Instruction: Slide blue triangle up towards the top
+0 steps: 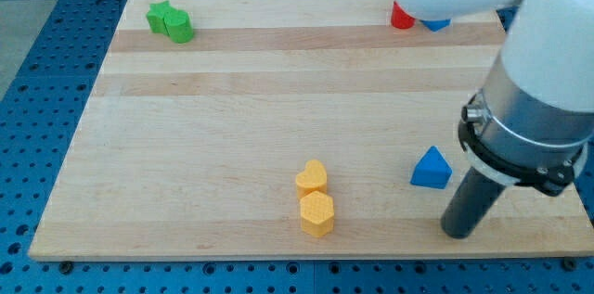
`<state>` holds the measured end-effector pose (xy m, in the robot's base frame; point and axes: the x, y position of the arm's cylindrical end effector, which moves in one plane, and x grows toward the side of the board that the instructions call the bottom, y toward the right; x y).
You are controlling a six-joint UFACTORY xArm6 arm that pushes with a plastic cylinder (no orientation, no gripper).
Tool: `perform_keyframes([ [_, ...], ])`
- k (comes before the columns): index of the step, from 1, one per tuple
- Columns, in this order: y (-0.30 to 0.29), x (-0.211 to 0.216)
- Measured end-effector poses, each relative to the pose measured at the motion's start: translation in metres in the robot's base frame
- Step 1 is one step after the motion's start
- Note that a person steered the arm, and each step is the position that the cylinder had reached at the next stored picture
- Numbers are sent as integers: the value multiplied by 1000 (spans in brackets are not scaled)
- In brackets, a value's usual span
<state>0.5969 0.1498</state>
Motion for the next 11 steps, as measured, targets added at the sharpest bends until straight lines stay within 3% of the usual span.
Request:
perform_keyframes([
  [5, -5, -87],
  [8, -49, -94],
  [11, -61, -141],
])
